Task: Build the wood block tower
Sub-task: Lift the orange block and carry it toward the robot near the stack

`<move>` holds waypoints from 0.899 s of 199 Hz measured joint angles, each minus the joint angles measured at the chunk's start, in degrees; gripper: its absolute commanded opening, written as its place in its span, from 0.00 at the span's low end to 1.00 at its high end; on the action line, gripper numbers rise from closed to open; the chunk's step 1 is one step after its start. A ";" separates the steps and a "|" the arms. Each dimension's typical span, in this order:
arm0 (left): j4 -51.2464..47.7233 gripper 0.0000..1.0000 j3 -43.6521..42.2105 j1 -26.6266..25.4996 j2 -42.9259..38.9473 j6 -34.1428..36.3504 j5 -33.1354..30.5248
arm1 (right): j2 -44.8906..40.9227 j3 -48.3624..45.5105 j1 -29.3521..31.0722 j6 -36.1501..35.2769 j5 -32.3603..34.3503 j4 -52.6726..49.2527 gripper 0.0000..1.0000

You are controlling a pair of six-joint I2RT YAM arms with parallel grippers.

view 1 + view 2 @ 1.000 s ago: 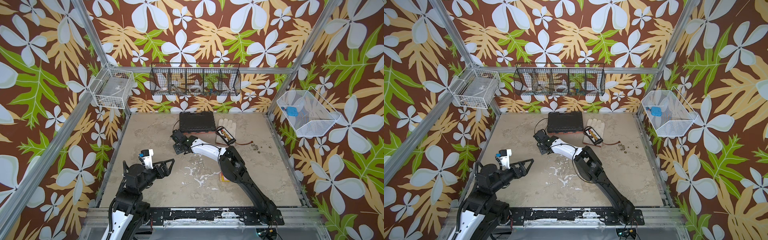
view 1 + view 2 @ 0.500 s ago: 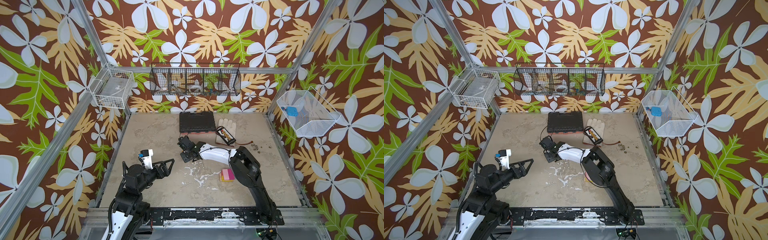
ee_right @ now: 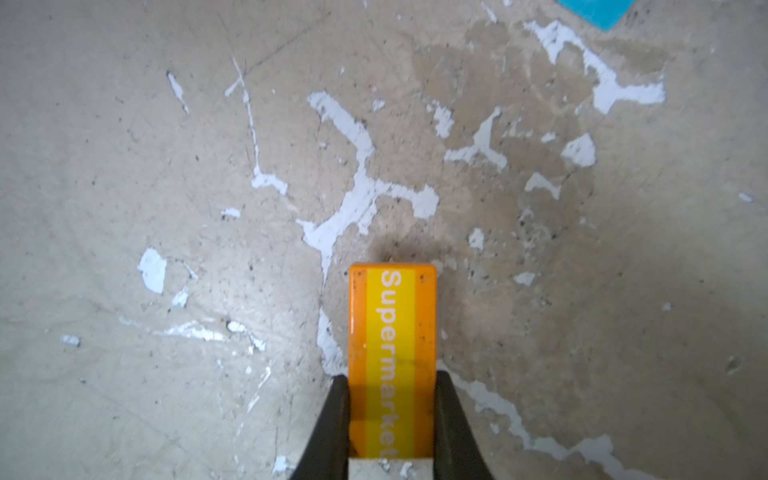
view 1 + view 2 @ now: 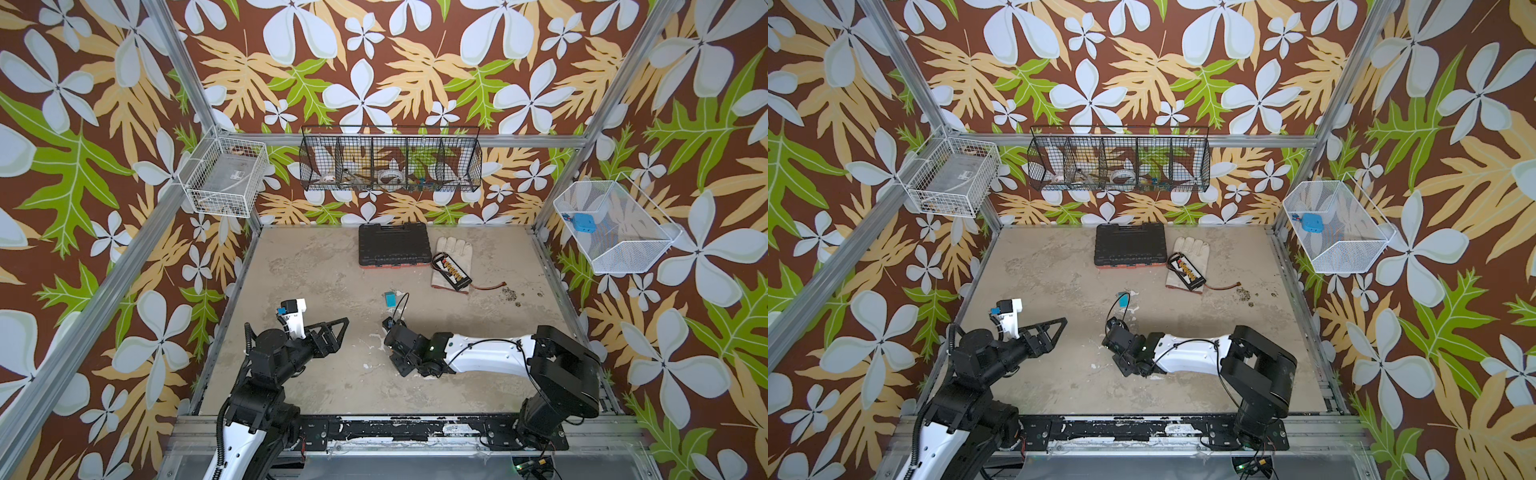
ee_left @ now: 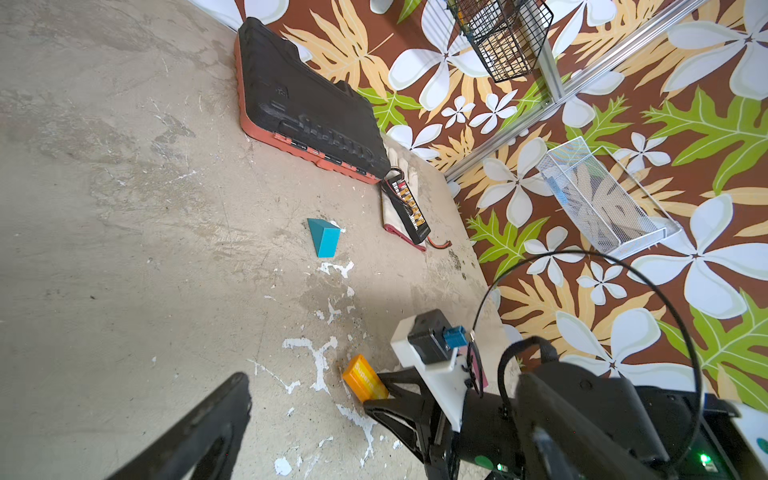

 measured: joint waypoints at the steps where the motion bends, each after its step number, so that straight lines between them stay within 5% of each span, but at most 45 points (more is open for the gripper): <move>1: 0.00 1.00 0.00 0.00 0.00 0.00 0.00 | -0.04 -0.09 0.04 0.02 0.02 0.02 0.18; 53: 0.00 1.00 0.00 0.00 -0.02 0.00 -0.44 | -0.81 -3.23 0.39 1.99 1.20 1.18 0.36; 79: 0.00 1.00 0.00 0.00 0.07 0.00 -0.74 | -1.14 -4.17 0.39 2.95 2.03 1.22 0.59; 179: 0.00 1.00 -0.04 0.00 0.28 0.00 -0.85 | -5.53 -8.52 0.33 6.32 6.91 0.22 0.65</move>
